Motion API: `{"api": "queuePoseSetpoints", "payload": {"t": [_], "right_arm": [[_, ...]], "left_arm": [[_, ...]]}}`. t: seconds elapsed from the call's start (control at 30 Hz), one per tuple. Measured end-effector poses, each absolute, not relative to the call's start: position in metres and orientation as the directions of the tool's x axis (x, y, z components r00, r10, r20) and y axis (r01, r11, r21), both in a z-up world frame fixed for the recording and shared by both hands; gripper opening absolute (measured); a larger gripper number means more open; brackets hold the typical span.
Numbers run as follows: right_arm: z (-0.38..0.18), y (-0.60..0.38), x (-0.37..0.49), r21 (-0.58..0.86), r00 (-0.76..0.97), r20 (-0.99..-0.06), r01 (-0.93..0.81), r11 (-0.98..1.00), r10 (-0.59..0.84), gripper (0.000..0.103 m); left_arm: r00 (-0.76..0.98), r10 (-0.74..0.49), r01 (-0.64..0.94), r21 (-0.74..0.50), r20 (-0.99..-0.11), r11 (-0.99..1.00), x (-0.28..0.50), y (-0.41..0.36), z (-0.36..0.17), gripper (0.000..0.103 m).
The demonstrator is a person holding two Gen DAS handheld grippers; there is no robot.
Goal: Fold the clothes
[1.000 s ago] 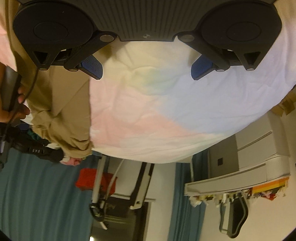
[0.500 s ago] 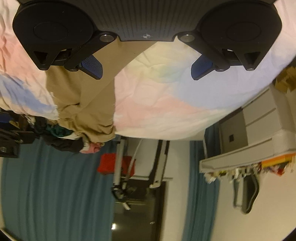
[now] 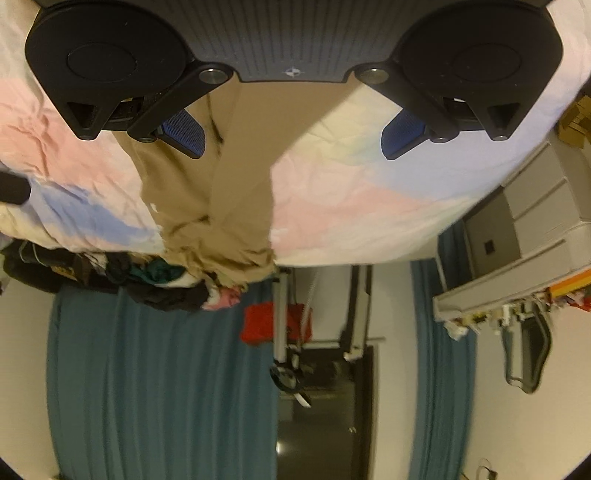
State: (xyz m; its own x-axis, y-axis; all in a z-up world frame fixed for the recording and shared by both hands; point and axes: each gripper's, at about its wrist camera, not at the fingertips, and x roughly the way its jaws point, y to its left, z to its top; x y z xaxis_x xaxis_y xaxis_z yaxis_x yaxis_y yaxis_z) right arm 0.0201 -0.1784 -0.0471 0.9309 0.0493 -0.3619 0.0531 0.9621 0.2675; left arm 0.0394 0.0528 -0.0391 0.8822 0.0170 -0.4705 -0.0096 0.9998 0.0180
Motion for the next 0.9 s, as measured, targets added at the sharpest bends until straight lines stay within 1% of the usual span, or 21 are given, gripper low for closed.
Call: {"api": "queuePoseSetpoints", "payload": {"t": [0.1, 0.23, 0.47, 0.67, 0.77, 0.9], "right_arm": [[-0.05, -0.186, 0.019, 0.261, 0.932, -0.362, 0.068, 0.963, 0.033, 0.083], [-0.053, -0.194, 0.02, 0.297, 0.931, -0.361, 0.057, 0.953, 0.057, 0.083], [-0.066, -0.205, 0.022, 0.315, 0.912, -0.401, 0.054, 0.948, 0.081, 0.083], [-0.066, -0.211, 0.024, 0.362, 0.905, -0.406, 0.029, 0.932, 0.13, 0.083], [-0.066, -0.211, 0.023, 0.367, 0.903, -0.405, 0.013, 0.93, 0.146, 0.083], [-0.072, -0.214, 0.026, 0.405, 0.885, -0.433, 0.022, 0.914, 0.171, 0.083]], "left_arm": [[0.863, -0.001, 0.009, 0.013, -0.506, 1.0, 0.044, 0.048, -0.046, 0.102], [0.828, -0.028, 0.032, -0.004, -0.56, 0.999, 0.05, 0.051, -0.054, 0.102], [0.715, -0.131, 0.006, -0.182, -0.687, 0.983, 0.078, 0.101, -0.056, 0.102], [0.602, -0.237, -0.043, -0.327, -0.763, 0.944, 0.102, 0.144, -0.058, 0.102], [0.552, -0.27, -0.06, -0.36, -0.789, 0.931, 0.108, 0.161, -0.067, 0.101], [0.538, -0.266, -0.114, -0.381, -0.8, 0.918, 0.108, 0.178, -0.081, 0.101]]}}
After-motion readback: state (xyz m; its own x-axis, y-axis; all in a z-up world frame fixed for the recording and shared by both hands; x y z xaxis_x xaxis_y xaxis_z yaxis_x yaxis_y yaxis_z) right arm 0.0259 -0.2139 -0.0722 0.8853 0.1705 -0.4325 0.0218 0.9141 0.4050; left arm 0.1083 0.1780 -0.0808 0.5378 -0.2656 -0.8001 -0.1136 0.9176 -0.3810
